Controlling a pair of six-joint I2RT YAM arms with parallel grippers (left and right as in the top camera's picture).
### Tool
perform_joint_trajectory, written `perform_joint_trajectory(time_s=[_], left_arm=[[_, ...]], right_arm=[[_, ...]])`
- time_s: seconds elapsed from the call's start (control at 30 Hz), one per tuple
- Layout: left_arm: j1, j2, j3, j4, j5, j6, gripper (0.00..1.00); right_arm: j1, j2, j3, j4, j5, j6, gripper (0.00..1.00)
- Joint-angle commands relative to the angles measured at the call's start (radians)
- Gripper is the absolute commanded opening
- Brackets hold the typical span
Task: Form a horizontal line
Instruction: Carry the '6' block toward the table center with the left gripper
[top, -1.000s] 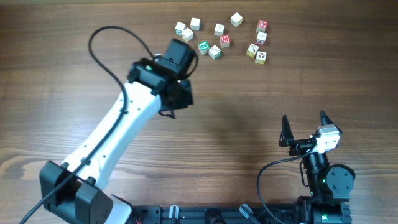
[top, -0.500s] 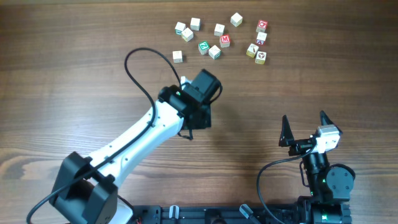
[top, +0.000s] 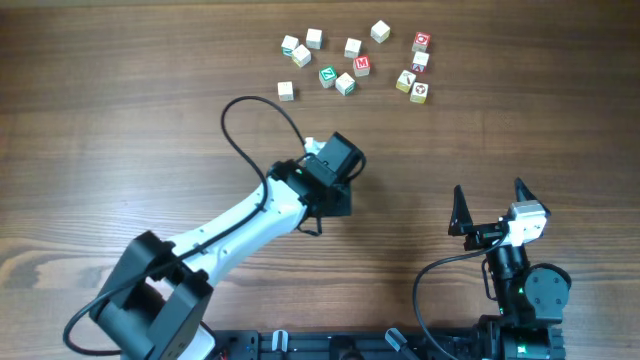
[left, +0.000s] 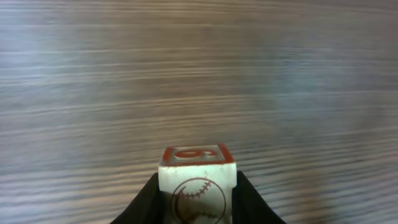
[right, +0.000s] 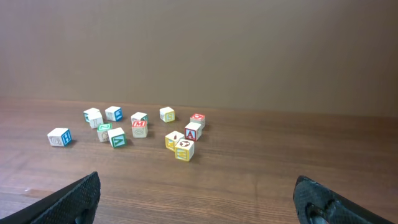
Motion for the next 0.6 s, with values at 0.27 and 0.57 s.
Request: perform_joint_trajectory(time_s=[0.27,0.57], left_arm=[[-0.023,0.124,0.007,0.134,0.172,0.055,0.23],[-0.081,0.163,0.008,0.261,0.195,0.048,0.25]], right_arm=[[0.005,-0.008,-0.001,0.005,0.006,-0.011,1.0],[0.005,-0.008,-0.001,0.005,0.006,-0.012,1.0]])
